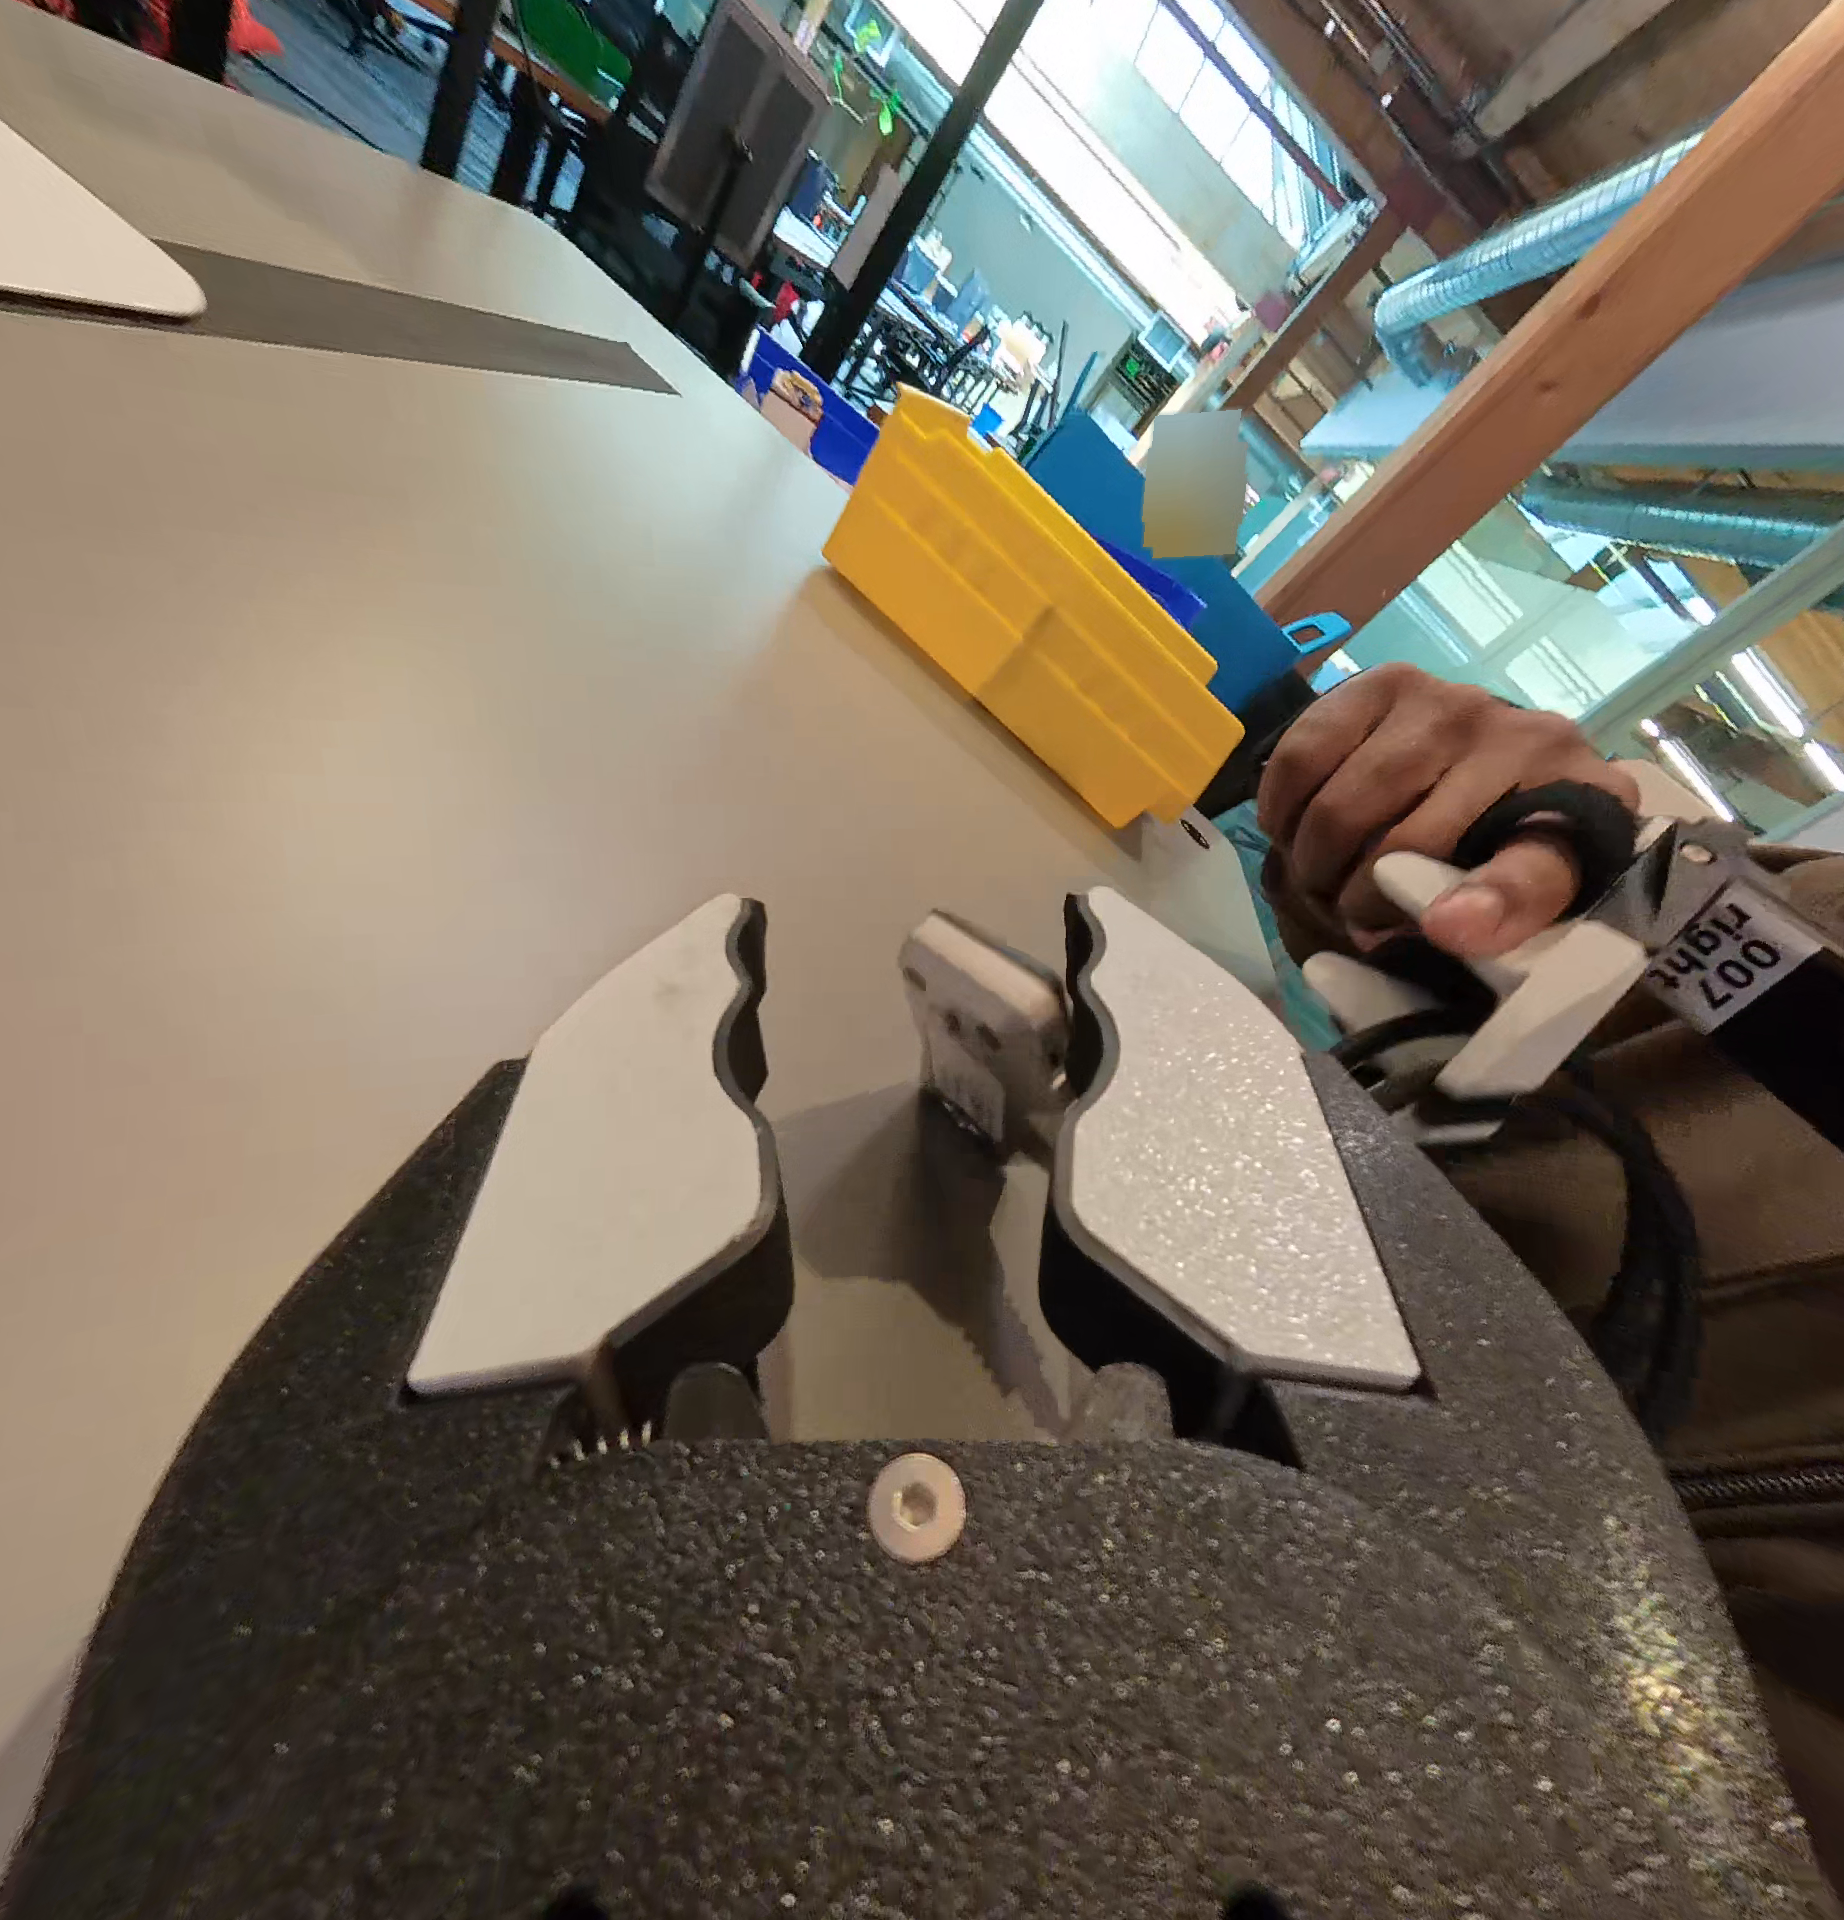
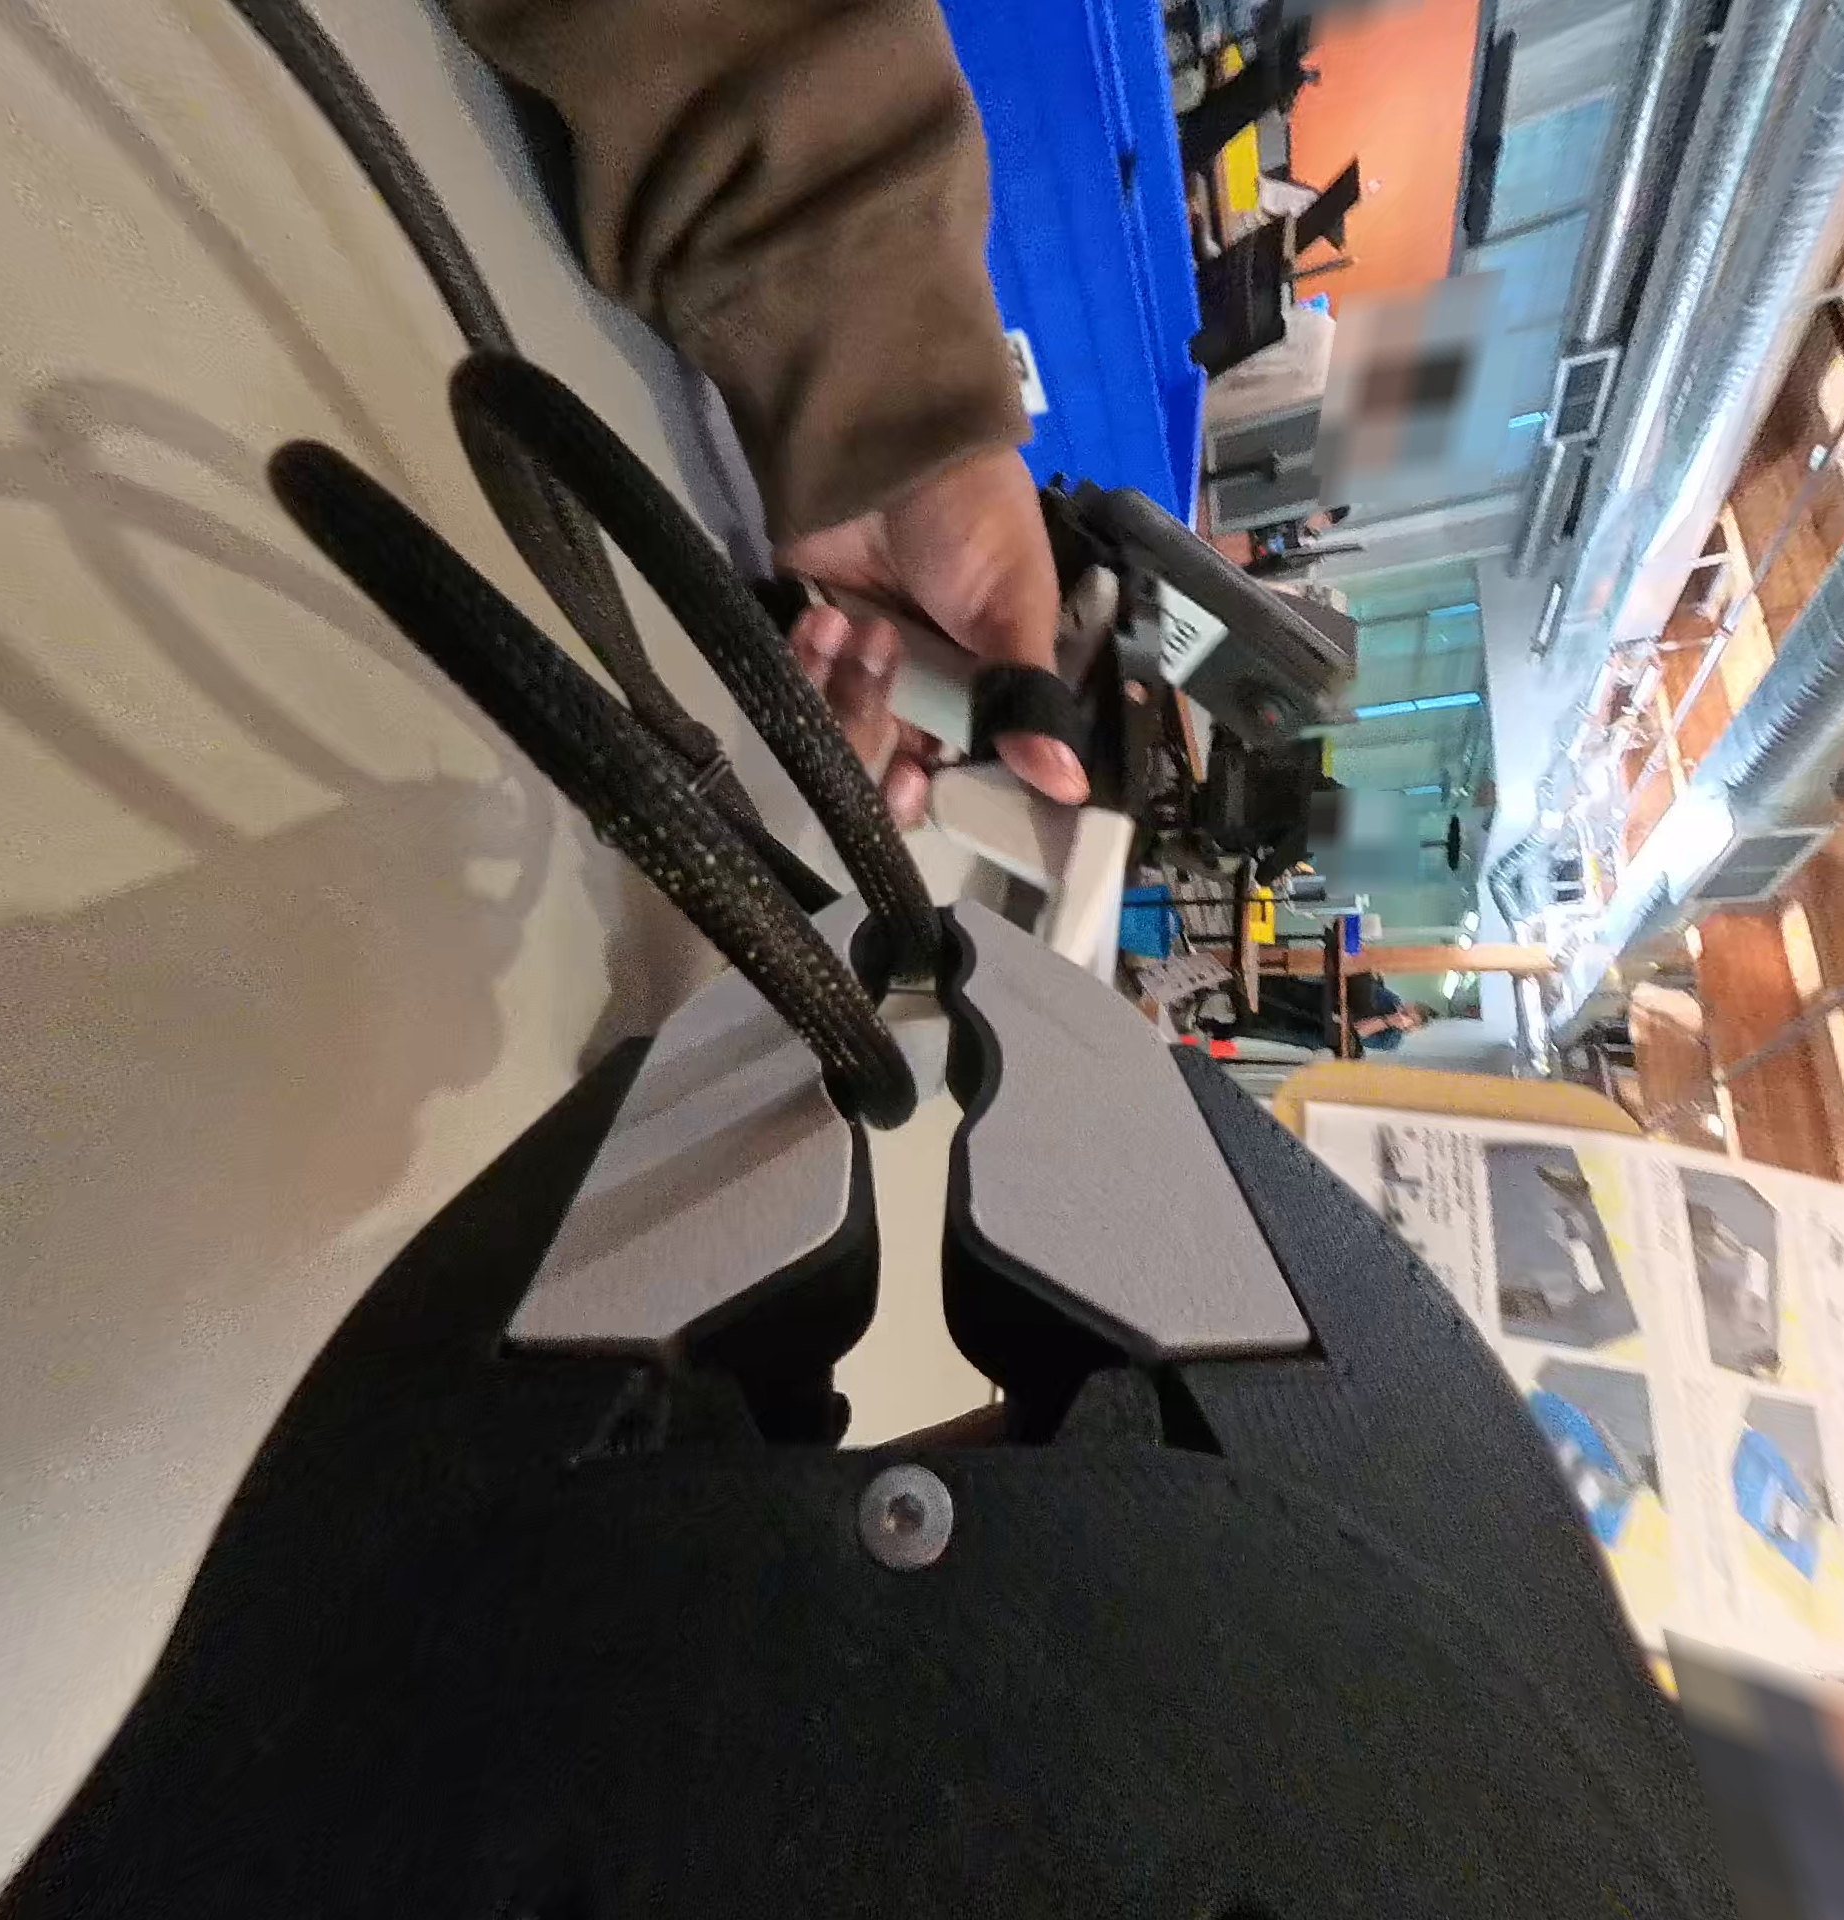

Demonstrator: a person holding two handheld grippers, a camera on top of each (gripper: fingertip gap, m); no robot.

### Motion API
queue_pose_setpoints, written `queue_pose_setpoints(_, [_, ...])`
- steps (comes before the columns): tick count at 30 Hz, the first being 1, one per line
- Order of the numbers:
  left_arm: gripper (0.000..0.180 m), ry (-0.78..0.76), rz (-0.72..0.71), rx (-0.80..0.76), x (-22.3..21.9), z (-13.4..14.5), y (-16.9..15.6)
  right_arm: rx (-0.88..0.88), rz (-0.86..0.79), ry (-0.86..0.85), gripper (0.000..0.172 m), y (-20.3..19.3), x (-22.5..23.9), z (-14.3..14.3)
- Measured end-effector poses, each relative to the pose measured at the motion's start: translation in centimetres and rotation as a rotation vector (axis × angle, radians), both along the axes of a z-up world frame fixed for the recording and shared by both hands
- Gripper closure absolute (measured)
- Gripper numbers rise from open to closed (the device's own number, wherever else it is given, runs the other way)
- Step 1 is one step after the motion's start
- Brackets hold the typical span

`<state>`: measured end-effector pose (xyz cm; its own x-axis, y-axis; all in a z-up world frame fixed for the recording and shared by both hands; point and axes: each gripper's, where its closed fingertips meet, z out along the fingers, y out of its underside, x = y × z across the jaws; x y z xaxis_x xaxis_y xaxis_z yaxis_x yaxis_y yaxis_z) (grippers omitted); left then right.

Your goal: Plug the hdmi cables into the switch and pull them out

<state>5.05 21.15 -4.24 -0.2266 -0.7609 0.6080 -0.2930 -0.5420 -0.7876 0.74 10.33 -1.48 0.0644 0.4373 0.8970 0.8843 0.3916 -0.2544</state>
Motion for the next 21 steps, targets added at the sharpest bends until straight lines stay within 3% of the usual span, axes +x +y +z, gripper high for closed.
queue_pose_setpoints(21, [0.129,0.047,0.049,-0.028,0.0,-1.1,1.0,0.324,-0.528,-0.165,0.165,-0.4,21.8,15.8])
